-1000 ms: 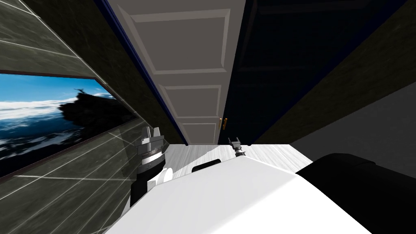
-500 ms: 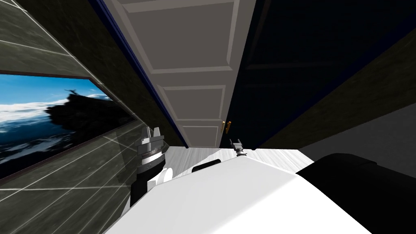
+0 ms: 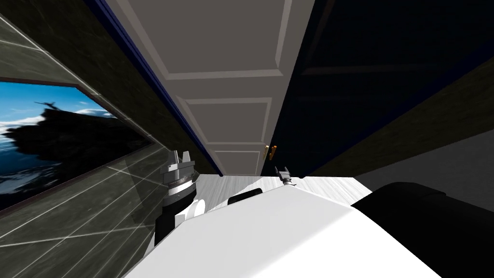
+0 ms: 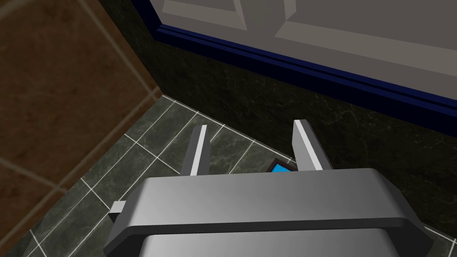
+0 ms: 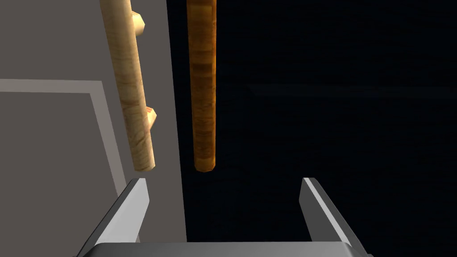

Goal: Pull the door open

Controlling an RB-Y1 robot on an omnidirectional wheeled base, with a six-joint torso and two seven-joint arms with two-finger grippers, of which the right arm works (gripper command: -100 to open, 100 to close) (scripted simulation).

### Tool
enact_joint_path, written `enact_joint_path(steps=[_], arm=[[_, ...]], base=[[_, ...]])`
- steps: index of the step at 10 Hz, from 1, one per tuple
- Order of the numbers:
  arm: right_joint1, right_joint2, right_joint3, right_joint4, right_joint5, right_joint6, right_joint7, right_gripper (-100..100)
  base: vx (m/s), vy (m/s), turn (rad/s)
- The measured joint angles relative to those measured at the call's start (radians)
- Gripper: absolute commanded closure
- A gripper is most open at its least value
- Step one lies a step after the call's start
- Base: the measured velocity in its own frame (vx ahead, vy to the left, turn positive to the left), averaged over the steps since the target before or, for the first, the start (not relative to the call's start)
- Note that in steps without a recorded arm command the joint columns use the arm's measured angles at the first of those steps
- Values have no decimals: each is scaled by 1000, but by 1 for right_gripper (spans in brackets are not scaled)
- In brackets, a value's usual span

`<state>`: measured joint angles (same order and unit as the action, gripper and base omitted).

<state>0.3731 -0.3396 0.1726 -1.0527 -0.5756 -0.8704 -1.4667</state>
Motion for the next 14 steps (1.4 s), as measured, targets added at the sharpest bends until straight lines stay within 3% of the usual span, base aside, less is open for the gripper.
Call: enact_joint_path(steps=[2,3,4,7,8,9,10,12,14], arm=[[36,-4,-17,-3,-9,13,11,-100],[31,-5,-20,24,-10,9,10,-100],[59,-14,-35,4,-19,23,16,-100],[80,-27,-49,69,-24,0,1,-100],[82,-36,-63,110,-30,-6,-4,-100],[99,-38,-73,103,-35,1,1,-100],[108,-47,-84,125,-40,-1,-2,-100],[111,-59,-113,160,-54,5,-3,-100],[120,-60,-125,134,-59,20,4,-100]], base=[[-169,3,-81],[-91,23,-83],[-82,11,-68],[-88,-1,-90],[-78,-6,-57],[-53,-6,-61],[-27,-11,-70],[114,-43,48],[179,-59,81]])
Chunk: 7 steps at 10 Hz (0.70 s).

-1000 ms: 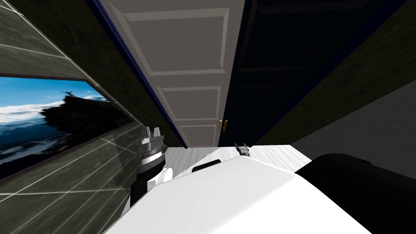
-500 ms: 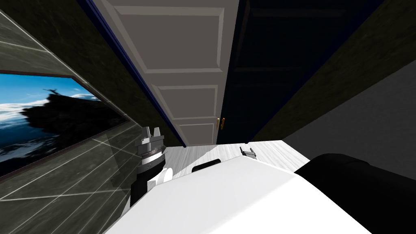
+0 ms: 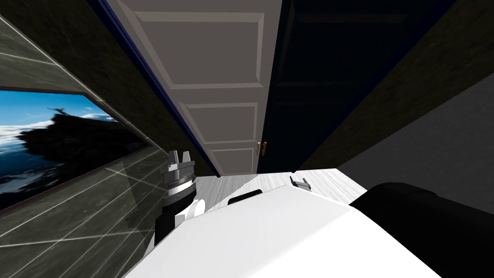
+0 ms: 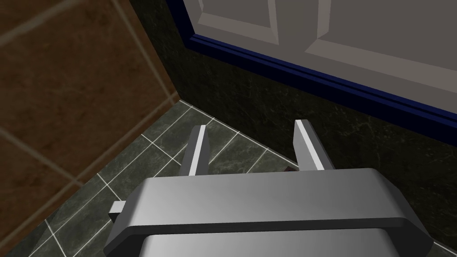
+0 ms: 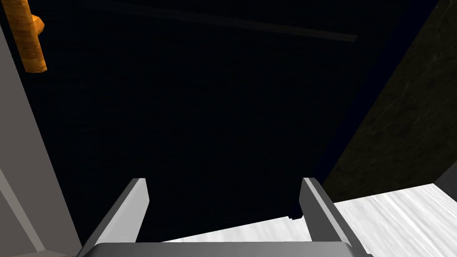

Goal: Pull the door open

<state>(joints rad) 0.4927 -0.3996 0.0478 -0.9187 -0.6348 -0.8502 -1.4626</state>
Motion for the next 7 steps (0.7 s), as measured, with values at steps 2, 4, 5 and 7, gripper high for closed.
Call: enact_joint_path(steps=[2,4,5,7], arm=[[-28,7,4,-6,3,3,0,-100],[-52,18,16,-19,9,-1,-3,-100],[-66,28,25,-33,14,-1,0,-100],[-90,40,36,-77,19,14,8,-100]], base=[[205,-59,120],[173,-33,128],[208,-38,149],[168,-32,84]])
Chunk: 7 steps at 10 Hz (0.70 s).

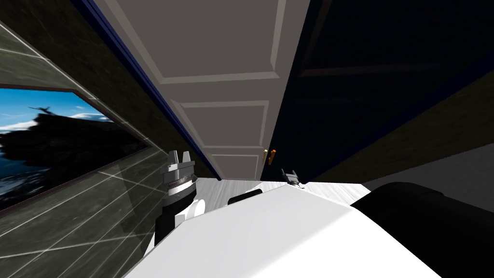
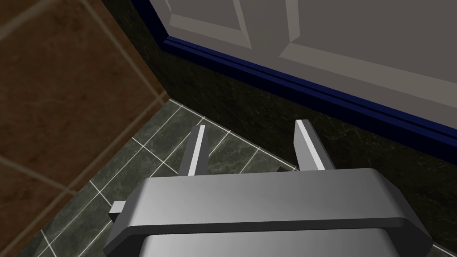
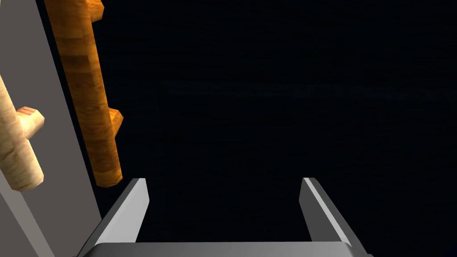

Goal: Pull the door open

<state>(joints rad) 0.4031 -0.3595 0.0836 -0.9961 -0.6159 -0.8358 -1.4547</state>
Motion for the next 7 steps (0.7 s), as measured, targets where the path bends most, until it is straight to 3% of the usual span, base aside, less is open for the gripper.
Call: enact_joint_path(steps=[3,5,7], arm=[[-67,14,26,28,14,-19,-16,-100],[-71,23,34,-21,17,-3,-8,-100],[-87,28,44,-5,21,-7,-12,-100]], base=[[143,-3,109],[161,17,36],[29,9,44]])
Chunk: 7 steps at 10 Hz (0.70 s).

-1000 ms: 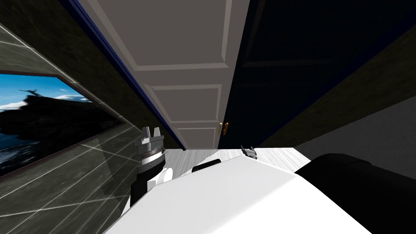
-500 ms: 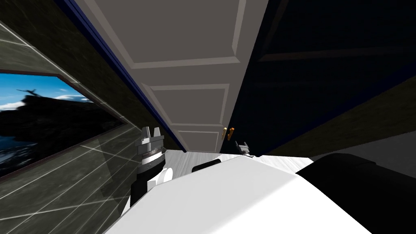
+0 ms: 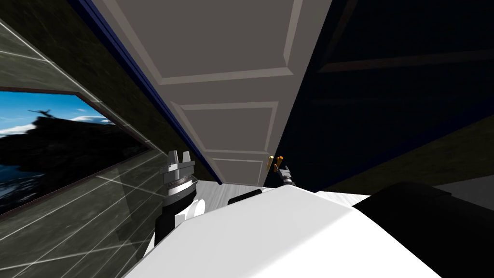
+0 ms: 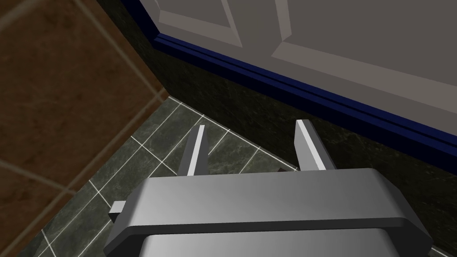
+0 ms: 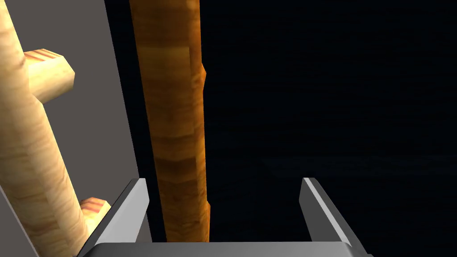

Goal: Pull the door open

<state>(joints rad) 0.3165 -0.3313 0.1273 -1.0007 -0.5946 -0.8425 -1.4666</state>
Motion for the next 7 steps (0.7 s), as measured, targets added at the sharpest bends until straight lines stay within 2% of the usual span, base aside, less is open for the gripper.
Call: enact_joint_path(steps=[1,3,6,7], arm=[[-3,0,1,0,0,-2,-1,100],[-2,6,8,-3,3,-1,-1,100],[-2,5,6,-2,2,1,0,100],[-2,5,7,-2,3,1,0,100]], base=[[-3,2,-26],[-2,19,8],[0,0,0],[-116,18,-25]])
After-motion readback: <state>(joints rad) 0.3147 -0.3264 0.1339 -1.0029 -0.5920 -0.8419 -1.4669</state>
